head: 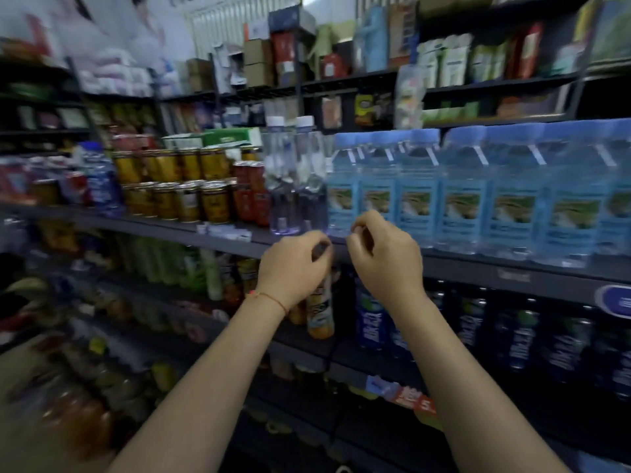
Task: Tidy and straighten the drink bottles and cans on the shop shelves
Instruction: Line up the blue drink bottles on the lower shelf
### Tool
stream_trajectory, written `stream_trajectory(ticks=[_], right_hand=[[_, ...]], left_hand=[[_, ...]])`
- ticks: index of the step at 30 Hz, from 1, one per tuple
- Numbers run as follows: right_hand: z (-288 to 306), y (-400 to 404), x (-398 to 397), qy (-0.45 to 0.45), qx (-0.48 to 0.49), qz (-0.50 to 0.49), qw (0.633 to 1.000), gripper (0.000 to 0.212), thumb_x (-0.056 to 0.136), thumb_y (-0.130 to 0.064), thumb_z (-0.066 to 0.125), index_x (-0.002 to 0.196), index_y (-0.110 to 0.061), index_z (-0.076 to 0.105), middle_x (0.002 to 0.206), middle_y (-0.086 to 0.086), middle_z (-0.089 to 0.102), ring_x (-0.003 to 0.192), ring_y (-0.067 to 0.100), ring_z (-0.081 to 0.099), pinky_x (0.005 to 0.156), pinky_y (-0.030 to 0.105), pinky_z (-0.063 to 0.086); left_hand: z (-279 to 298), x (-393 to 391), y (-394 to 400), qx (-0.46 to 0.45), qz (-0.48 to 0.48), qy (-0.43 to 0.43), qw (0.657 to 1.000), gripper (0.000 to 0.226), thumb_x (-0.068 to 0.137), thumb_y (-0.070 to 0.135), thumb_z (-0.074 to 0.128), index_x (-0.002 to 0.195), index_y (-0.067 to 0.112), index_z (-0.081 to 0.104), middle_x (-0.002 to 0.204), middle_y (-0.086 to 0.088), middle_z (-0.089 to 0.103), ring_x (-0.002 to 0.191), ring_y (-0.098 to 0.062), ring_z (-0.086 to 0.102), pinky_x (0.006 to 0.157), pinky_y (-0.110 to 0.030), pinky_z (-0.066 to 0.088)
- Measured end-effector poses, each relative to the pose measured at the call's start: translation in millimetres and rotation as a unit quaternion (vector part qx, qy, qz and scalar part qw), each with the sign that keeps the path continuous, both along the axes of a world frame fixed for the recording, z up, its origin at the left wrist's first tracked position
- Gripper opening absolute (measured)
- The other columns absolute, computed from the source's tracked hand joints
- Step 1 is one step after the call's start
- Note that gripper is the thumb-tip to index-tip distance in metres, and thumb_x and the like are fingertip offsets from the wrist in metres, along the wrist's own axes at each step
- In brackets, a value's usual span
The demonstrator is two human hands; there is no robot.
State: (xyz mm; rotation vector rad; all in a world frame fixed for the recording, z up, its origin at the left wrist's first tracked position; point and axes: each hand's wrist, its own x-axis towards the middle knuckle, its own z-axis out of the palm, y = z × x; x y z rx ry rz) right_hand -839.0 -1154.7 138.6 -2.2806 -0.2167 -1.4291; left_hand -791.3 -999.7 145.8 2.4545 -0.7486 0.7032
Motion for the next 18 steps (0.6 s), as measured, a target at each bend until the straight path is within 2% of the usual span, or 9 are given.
stream_trajectory(ticks=[2, 4, 6, 8, 9, 11, 13, 15, 18], right_hand=[[-10, 33, 22, 0.099, -0.004, 0.058, 0.993, 0.011, 0.097, -0.019, 0.054, 0.089, -0.013, 0.059, 0.058, -0.001, 0.053, 0.047, 0.018, 0.045, 0.043, 0.028, 0.026], [-19, 69, 45, 0.179, -0.013, 0.112, 0.977, 0.013, 0.097, -0.023, 0.053, 0.09, -0.015, 0.059, 0.06, -0.003, 0.055, 0.048, 0.014, 0.047, 0.043, 0.03, 0.03], [-27, 108, 69, 0.275, -0.022, 0.166, 0.947, 0.018, 0.097, -0.029, 0.052, 0.087, -0.018, 0.062, 0.067, -0.003, 0.061, 0.057, 0.013, 0.054, 0.051, 0.037, 0.045], [-37, 151, 93, 0.358, -0.05, 0.203, 0.91, 0.022, 0.098, -0.033, 0.052, 0.087, -0.02, 0.066, 0.078, -0.004, 0.066, 0.07, 0.013, 0.06, 0.066, 0.041, 0.052], [-43, 172, 105, 0.385, -0.066, 0.216, 0.895, 0.023, 0.098, -0.034, 0.052, 0.088, -0.019, 0.067, 0.081, -0.004, 0.067, 0.074, 0.013, 0.061, 0.069, 0.04, 0.052], [-55, 218, 127, 0.426, -0.084, 0.247, 0.866, 0.023, 0.1, -0.036, 0.052, 0.088, -0.022, 0.067, 0.082, -0.004, 0.066, 0.076, 0.014, 0.062, 0.069, 0.037, 0.052], [-68, 268, 151, 0.46, -0.095, 0.277, 0.838, 0.021, 0.1, -0.037, 0.053, 0.086, -0.029, 0.066, 0.081, -0.006, 0.066, 0.075, 0.013, 0.063, 0.068, 0.036, 0.052], [-77, 324, 178, 0.487, -0.102, 0.285, 0.819, 0.02, 0.099, -0.038, 0.054, 0.087, -0.03, 0.067, 0.083, -0.007, 0.067, 0.075, 0.012, 0.063, 0.071, 0.037, 0.053], [-76, 413, 225, 0.476, -0.061, 0.286, 0.829, 0.014, 0.099, -0.038, 0.055, 0.097, -0.029, 0.067, 0.094, -0.01, 0.067, 0.084, 0.01, 0.064, 0.076, 0.034, 0.056]], left_hand=[[-13, 18, 44, 0.029, 0.022, 0.115, 0.993, 0.015, 0.094, 0.04, 0.057, 0.099, 0.032, 0.069, 0.096, 0.003, 0.072, 0.09, -0.021, 0.067, 0.075, -0.038, 0.056], [-26, 36, 88, 0.03, 0.025, 0.235, 0.971, 0.02, 0.094, 0.042, 0.058, 0.102, 0.03, 0.071, 0.1, 0.005, 0.072, 0.092, -0.016, 0.067, 0.081, -0.039, 0.056], [-38, 48, 132, 0.005, 0.029, 0.304, 0.952, 0.022, 0.096, 0.04, 0.057, 0.102, 0.025, 0.072, 0.096, 0.005, 0.071, 0.084, -0.011, 0.067, 0.073, -0.031, 0.057], [-52, 58, 177, -0.035, 0.04, 0.331, 0.942, 0.02, 0.098, 0.036, 0.055, 0.1, 0.024, 0.071, 0.092, 0.006, 0.068, 0.072, -0.003, 0.063, 0.058, -0.019, 0.047], [-58, 62, 201, -0.058, 0.046, 0.335, 0.939, 0.02, 0.099, 0.037, 0.054, 0.1, 0.026, 0.07, 0.091, 0.008, 0.067, 0.07, -0.001, 0.061, 0.056, -0.018, 0.043], [-70, 72, 251, -0.107, 0.052, 0.348, 0.93, 0.022, 0.099, 0.041, 0.053, 0.101, 0.028, 0.071, 0.091, 0.01, 0.07, 0.074, -0.006, 0.065, 0.061, -0.023, 0.048], [-83, 85, 305, -0.151, 0.057, 0.361, 0.918, 0.024, 0.099, 0.042, 0.053, 0.103, 0.028, 0.072, 0.091, 0.008, 0.073, 0.078, -0.013, 0.07, 0.073, -0.037, 0.058], [-92, 101, 360, -0.191, 0.066, 0.372, 0.906, 0.025, 0.1, 0.038, 0.052, 0.106, 0.022, 0.071, 0.093, 0.005, 0.072, 0.08, -0.019, 0.072, 0.082, -0.041, 0.057], [-97, 131, 441, -0.229, 0.08, 0.372, 0.896, 0.024, 0.102, 0.034, 0.051, 0.111, 0.02, 0.068, 0.096, -0.001, 0.073, 0.08, -0.02, 0.073, 0.08, -0.039, 0.057]])
